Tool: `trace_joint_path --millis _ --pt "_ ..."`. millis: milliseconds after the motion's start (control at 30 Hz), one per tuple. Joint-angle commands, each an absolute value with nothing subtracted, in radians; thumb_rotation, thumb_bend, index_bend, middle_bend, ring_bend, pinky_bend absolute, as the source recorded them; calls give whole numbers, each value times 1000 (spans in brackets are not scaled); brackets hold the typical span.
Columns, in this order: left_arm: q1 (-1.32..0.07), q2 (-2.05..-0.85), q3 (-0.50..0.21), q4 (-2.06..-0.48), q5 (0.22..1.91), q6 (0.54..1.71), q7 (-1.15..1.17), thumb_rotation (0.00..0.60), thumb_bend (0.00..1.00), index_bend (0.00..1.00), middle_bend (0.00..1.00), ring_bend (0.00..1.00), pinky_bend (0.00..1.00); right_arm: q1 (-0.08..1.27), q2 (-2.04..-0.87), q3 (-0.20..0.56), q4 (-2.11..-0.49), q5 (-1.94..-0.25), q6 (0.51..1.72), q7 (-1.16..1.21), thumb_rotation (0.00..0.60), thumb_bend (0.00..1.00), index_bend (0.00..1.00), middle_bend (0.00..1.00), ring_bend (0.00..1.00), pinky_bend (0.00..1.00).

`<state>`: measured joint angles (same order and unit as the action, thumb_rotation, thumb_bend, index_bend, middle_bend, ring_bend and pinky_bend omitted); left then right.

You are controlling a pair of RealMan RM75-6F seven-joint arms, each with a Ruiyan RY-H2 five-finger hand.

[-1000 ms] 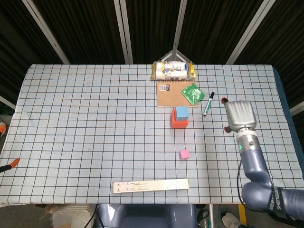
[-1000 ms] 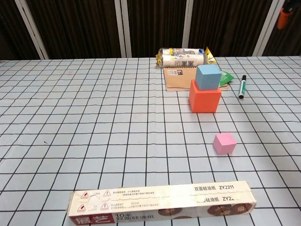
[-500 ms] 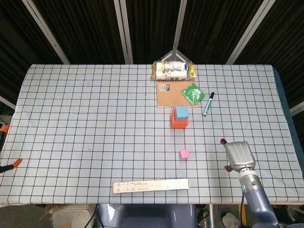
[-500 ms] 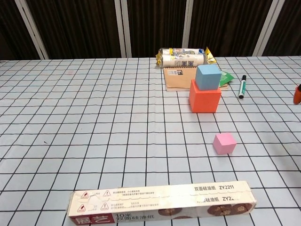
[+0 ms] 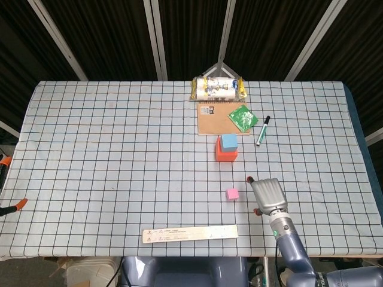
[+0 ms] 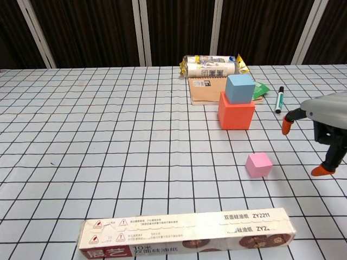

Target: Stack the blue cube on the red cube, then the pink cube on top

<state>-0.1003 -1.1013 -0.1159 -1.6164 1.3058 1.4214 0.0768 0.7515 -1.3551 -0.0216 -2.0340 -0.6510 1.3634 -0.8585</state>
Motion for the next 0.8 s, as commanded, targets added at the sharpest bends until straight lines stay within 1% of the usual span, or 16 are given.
trace_joint_path --millis 33,200,467,800 --pt "-100 -1102 -116 -1617 1305 1422 78 600 164 34 0 0 0 755 -1380 -5 -2008 -638 1345 -859 600 150 335 1000 1000 1000" --pt "-99 -1102 -114 -1619 1306 1425 81 600 165 34 0 0 0 757 -1419 24 -1949 -627 1301 -826 600 150 378 1000 1000 1000" --pt "-99 -1105 -116 -1621 1302 1430 88 600 165 34 0 0 0 781 -1466 62 -1869 -597 1233 -817 600 150 386 1000 1000 1000" --pt "-103 -1109 -118 -1621 1294 1426 102 600 165 34 0 0 0 791 -1476 80 -1846 -594 1207 -811 600 150 418 1000 1000 1000"
